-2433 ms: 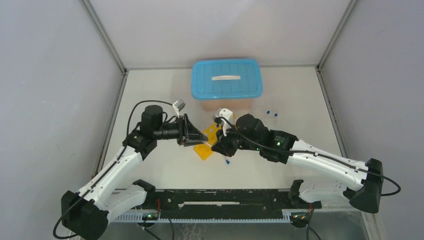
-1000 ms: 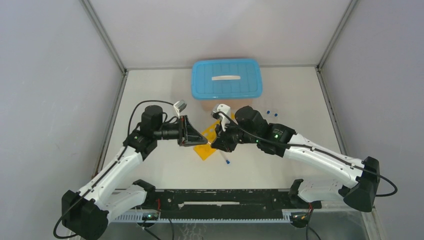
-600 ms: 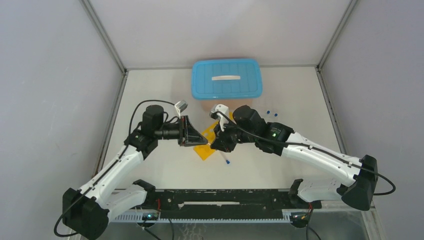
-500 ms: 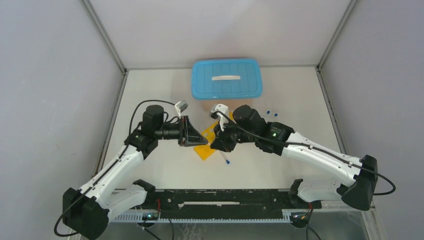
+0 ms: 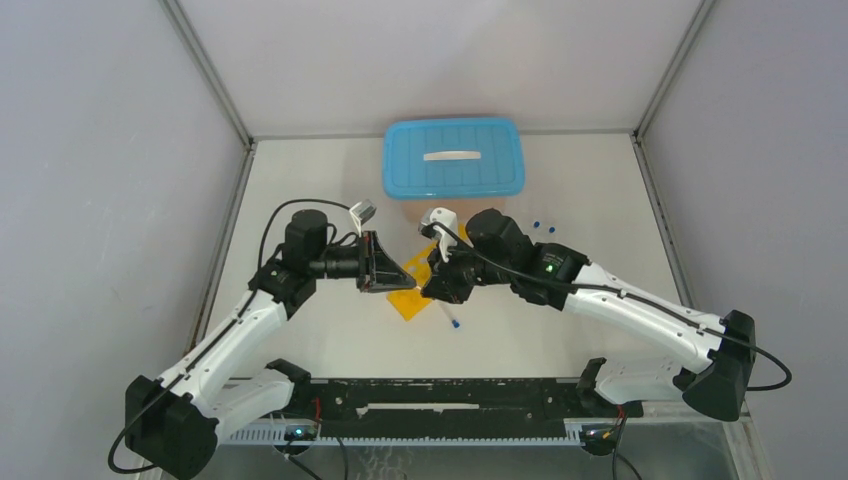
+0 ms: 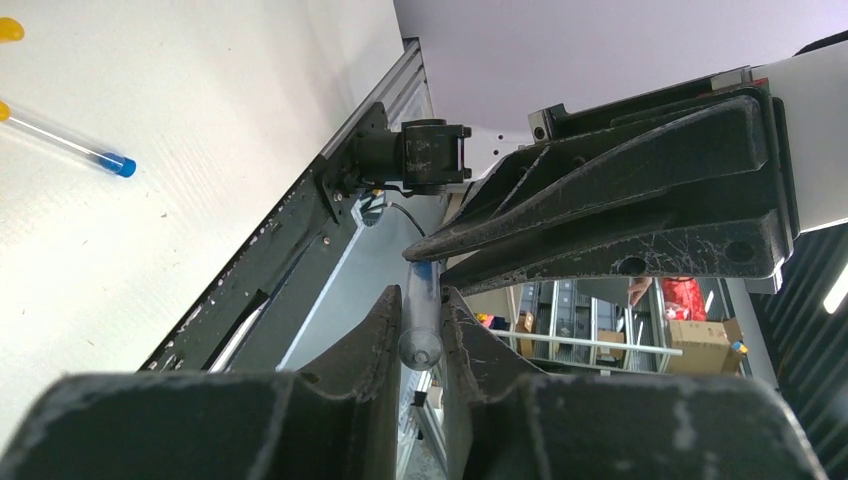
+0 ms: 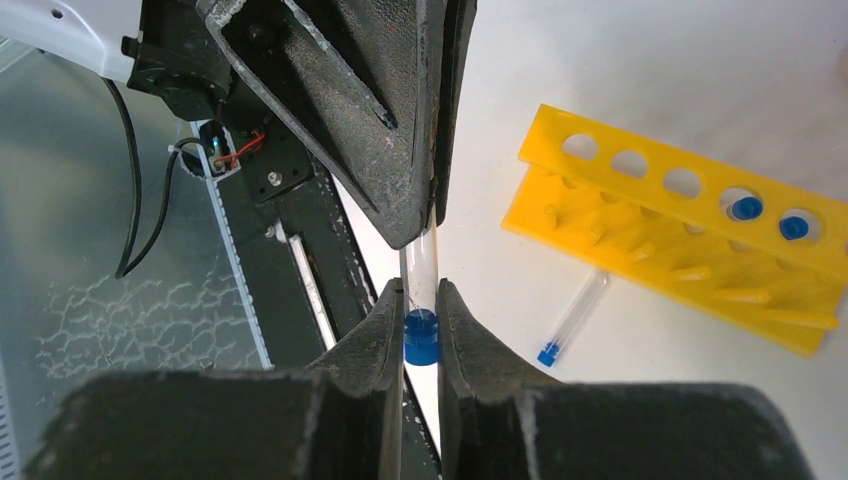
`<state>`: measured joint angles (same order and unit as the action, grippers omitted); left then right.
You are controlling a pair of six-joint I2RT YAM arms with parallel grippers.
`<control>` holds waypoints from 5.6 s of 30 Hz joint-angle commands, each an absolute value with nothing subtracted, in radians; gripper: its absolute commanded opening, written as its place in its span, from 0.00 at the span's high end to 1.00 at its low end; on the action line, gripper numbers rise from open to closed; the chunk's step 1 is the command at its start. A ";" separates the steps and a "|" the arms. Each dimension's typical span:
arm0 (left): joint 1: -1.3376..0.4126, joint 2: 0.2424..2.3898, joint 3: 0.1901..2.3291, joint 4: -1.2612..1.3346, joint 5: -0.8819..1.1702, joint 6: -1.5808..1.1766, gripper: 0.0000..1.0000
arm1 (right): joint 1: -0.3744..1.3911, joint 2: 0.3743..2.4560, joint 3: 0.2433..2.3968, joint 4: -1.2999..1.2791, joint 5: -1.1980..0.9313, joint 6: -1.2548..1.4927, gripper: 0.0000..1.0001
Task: Organize the chemistry lab equipment
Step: Pick up the test tube at the center of the board.
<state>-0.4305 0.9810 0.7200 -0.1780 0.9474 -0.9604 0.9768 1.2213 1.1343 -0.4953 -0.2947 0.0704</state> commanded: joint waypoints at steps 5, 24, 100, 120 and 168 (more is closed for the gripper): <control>-0.425 0.961 0.712 -0.147 0.942 -0.945 0.88 | 0.967 1.191 1.179 -0.494 -0.302 0.044 0.72; -0.425 1.006 0.753 -0.129 0.922 -0.968 0.89 | 0.926 1.153 1.172 -0.499 -0.327 0.043 0.53; -0.444 1.206 0.670 0.655 0.862 -1.566 0.89 | 0.564 0.986 0.637 0.556 -0.550 0.887 0.44; -0.468 1.237 0.692 0.655 0.848 -1.560 0.89 | 0.567 1.036 0.686 0.515 -0.564 0.866 0.51; -0.473 1.266 0.699 0.647 0.842 -1.545 0.59 | 0.575 1.047 0.729 0.376 -0.534 0.799 0.80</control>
<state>-0.4694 1.2697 0.6819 0.6170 0.8524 -1.5665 0.5716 1.0615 0.6838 0.3767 -0.5510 0.8291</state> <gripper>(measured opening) 0.383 0.241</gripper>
